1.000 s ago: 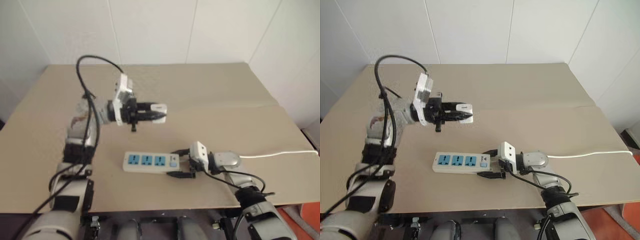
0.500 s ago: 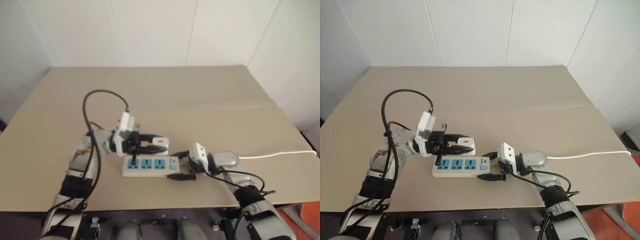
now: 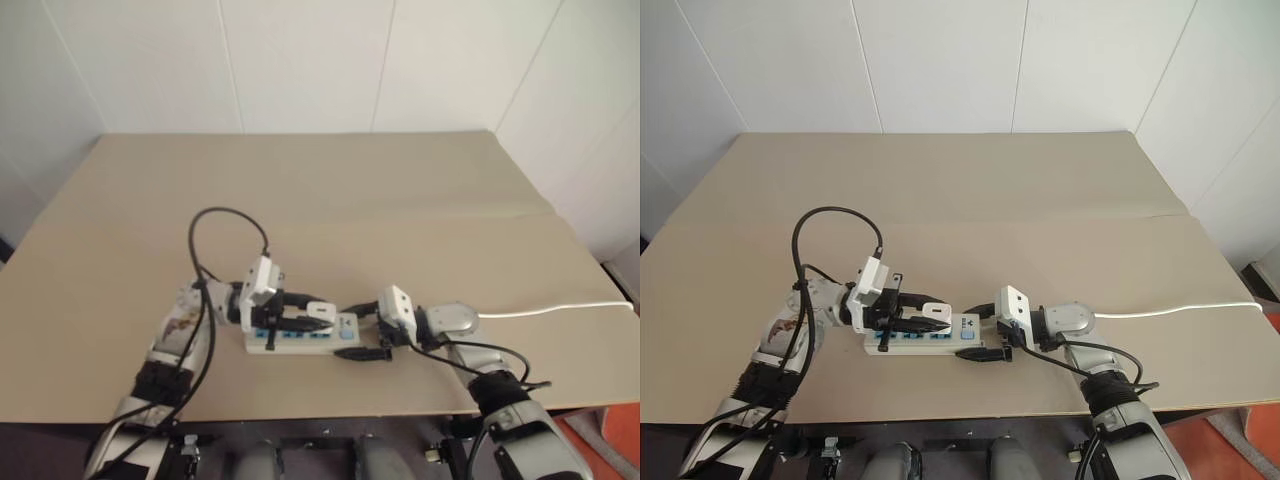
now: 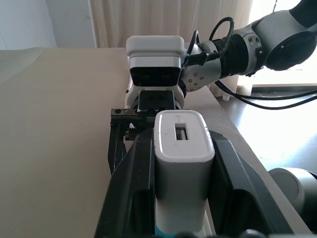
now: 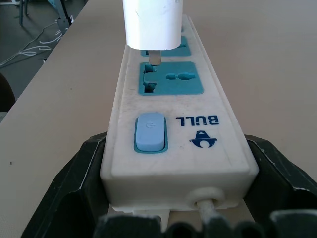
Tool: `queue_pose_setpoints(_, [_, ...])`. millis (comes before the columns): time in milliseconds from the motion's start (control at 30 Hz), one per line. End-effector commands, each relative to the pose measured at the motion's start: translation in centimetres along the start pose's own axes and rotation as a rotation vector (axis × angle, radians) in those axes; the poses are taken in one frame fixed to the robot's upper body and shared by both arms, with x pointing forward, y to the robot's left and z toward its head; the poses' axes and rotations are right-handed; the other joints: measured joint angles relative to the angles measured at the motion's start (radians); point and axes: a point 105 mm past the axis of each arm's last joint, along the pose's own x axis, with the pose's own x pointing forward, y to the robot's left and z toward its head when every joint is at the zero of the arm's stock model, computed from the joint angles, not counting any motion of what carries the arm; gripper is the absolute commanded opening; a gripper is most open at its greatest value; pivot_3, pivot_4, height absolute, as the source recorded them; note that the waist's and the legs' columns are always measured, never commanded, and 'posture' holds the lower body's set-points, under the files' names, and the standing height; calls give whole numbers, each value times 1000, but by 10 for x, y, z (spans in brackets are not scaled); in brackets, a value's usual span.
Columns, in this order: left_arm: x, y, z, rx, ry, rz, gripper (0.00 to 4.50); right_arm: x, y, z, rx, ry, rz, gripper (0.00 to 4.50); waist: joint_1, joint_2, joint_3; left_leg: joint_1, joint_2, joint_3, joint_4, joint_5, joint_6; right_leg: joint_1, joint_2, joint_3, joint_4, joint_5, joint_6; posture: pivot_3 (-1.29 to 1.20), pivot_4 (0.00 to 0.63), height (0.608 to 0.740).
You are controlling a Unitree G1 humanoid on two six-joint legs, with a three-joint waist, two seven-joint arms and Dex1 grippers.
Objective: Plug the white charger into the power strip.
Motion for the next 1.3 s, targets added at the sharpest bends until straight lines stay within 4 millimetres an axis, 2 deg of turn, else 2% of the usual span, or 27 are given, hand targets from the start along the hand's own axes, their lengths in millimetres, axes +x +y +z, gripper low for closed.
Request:
queue_pose_setpoints(33, [2,-3,4,20,-15,-17,1015,3,9,-10,18,40,39,3416,0,0,0,0,0,0,0,0,0,0,0,0,0,0,0,0,150,740])
queue_pose_setpoints(400, [3,-8,-1,13,8,-52,1015,2,10,-10,21,43,37,3416,0,0,0,0,0,0,0,0,0,0,0,0,-1,0,0,0,150,740])
queue_pose_setpoints(1000, [2,4,-20,-9,39,4,1015,0,8,-11,23,50,30,3416,1,0,0,0,0,0,-1,0,0,0,0,0,-2,0,0,0,150,740])
queue_pose_setpoints(1100, [-4,3,-30,-35,65,15,1015,-1,9,-11,22,52,30,3416,1,0,0,0,0,0,-1,0,0,0,0,0,-2,0,0,0,150,740])
queue_pose_setpoints(1300, [-33,-8,-72,-134,242,42,1015,-3,9,-11,26,58,30,3416,-1,1,-2,2,0,0,-3,0,0,1,1,0,-2,0,0,0,150,740])
